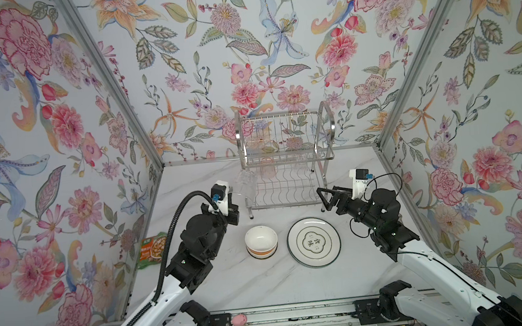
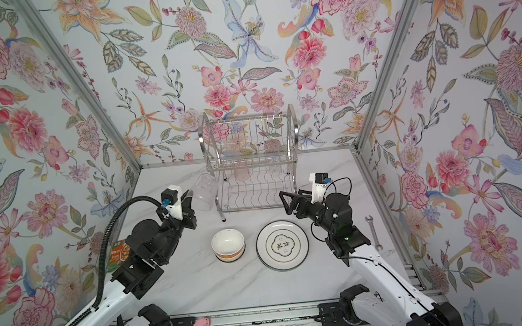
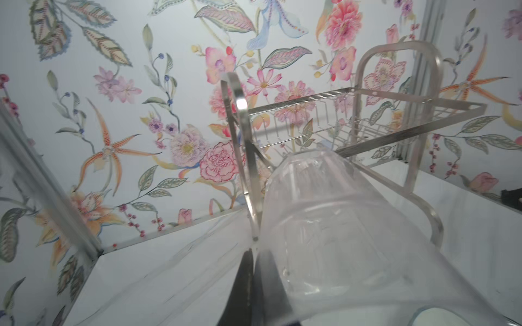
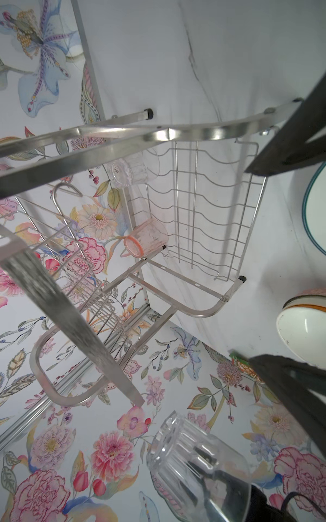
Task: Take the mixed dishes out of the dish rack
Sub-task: 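Close the left gripper on the clear glass while the right gripper opens, then lower the clear glass onto the table by the snack bag with left while right withdraws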
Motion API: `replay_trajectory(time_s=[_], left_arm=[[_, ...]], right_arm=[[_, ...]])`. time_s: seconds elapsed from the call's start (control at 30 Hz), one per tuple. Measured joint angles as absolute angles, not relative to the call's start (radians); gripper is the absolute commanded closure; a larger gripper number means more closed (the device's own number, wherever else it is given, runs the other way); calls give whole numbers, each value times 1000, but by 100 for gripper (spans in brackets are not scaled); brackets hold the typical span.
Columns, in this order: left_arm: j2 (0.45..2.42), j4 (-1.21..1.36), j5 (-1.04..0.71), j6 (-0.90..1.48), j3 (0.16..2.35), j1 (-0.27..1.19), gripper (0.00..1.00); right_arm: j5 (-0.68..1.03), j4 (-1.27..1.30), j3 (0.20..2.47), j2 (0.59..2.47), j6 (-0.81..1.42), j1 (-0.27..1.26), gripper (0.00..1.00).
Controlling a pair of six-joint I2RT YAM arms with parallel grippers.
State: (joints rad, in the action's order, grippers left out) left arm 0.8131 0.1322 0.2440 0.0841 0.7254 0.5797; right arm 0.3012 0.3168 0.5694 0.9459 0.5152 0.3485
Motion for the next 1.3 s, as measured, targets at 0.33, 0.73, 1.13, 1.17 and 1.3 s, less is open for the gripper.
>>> replay_trajectory(time_s=[0.33,0.73,1.13,1.17,1.3], left_arm=[[1076,-362,237,95,1094,308,100],[1401,-693,97,93,1274,-52,100],[1699,-806,60,23,1345,-140,100],[1718,-812,60,15,1347,-148,100],[1761,-815,60,-1,1350,-163,100]], right_arm=[[245,249,574,903,149,453,1],[273,236,604,957,-12,508,1],[279,211,657,1013,-88,537,1],[279,212,657,1013,-90,541,1],[268,212,657,1011,-90,552,1]])
